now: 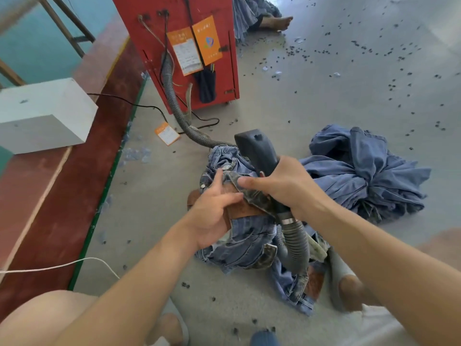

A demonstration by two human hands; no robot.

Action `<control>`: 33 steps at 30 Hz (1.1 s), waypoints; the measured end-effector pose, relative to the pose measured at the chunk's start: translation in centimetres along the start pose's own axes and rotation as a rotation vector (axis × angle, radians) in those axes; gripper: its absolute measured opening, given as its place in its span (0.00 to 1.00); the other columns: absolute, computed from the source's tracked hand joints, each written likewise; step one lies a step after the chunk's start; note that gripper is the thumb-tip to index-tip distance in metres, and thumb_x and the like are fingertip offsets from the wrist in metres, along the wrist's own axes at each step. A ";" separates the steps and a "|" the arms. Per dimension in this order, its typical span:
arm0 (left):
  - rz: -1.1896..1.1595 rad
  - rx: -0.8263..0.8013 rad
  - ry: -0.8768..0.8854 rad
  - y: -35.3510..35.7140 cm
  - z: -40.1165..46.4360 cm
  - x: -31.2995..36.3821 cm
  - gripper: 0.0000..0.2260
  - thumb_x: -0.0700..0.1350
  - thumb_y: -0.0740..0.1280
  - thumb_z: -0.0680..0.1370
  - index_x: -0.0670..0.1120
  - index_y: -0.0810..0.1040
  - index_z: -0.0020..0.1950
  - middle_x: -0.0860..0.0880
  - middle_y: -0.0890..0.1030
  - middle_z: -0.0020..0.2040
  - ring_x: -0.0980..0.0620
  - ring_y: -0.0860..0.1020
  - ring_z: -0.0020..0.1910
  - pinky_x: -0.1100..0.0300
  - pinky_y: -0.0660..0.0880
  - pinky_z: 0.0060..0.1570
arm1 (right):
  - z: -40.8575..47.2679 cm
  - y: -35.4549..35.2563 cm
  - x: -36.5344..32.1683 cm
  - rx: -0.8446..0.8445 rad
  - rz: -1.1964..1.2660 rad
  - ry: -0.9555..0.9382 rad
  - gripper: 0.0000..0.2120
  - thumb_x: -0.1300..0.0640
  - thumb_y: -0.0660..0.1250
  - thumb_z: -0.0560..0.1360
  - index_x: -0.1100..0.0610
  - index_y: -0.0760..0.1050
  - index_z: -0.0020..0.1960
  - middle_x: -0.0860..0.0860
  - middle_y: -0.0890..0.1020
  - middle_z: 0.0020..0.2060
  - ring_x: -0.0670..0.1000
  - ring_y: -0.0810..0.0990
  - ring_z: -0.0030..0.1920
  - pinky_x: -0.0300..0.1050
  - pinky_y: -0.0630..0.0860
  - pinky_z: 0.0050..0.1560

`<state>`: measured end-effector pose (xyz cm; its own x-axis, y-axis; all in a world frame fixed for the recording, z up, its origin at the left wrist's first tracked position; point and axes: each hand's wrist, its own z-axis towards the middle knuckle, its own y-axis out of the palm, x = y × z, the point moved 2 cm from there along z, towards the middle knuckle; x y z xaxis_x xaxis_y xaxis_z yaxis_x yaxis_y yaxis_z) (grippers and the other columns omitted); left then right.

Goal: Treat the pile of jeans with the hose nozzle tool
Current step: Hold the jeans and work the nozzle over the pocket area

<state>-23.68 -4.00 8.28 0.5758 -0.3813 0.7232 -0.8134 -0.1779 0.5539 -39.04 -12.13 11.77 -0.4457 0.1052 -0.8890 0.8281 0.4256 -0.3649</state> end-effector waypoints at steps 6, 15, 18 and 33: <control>-0.195 -0.058 -0.039 -0.1 -0.4 0.4 0.28 0.52 0.51 0.82 0.35 0.73 0.72 0.35 0.81 0.61 0.38 0.81 0.59 0.43 0.78 0.62 | 1.3 0.5 0.3 0.108 -0.352 -0.054 0.19 0.47 0.81 0.67 0.59 0.77 0.42 0.56 0.84 0.36 0.49 0.79 0.33 0.50 0.79 0.33; -0.363 0.207 0.044 -1.7 -0.2 1.1 0.17 0.41 0.54 0.83 0.39 0.77 0.66 0.42 0.83 0.43 0.46 0.82 0.41 0.53 0.82 0.46 | 3.3 -2.9 1.4 0.309 -0.305 0.064 0.14 0.54 0.73 0.71 0.62 0.77 0.50 0.59 0.83 0.37 0.59 0.82 0.36 0.52 0.78 0.32; -0.445 0.049 0.062 -1.2 -0.4 1.9 0.16 0.41 0.56 0.81 0.39 0.73 0.66 0.40 0.82 0.49 0.44 0.81 0.48 0.50 0.81 0.53 | 1.7 -2.4 0.1 0.267 -0.262 -0.010 0.23 0.44 0.78 0.68 0.58 0.75 0.51 0.54 0.83 0.39 0.54 0.81 0.36 0.47 0.74 0.31; 0.333 0.350 -0.002 -2.5 2.0 0.0 0.18 0.39 0.61 0.80 0.50 0.76 0.70 0.48 0.87 0.53 0.49 0.85 0.52 0.56 0.80 0.52 | 1.4 -1.4 -0.3 0.236 -0.319 -0.033 0.17 0.52 0.75 0.70 0.55 0.71 0.52 0.50 0.78 0.38 0.51 0.77 0.37 0.46 0.69 0.32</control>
<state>-21.78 -5.37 6.06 0.2796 -0.4712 0.8366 -0.9326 -0.3404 0.1200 -39.62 -14.02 12.18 -0.6853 -0.0299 -0.7276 0.7067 0.2139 -0.6744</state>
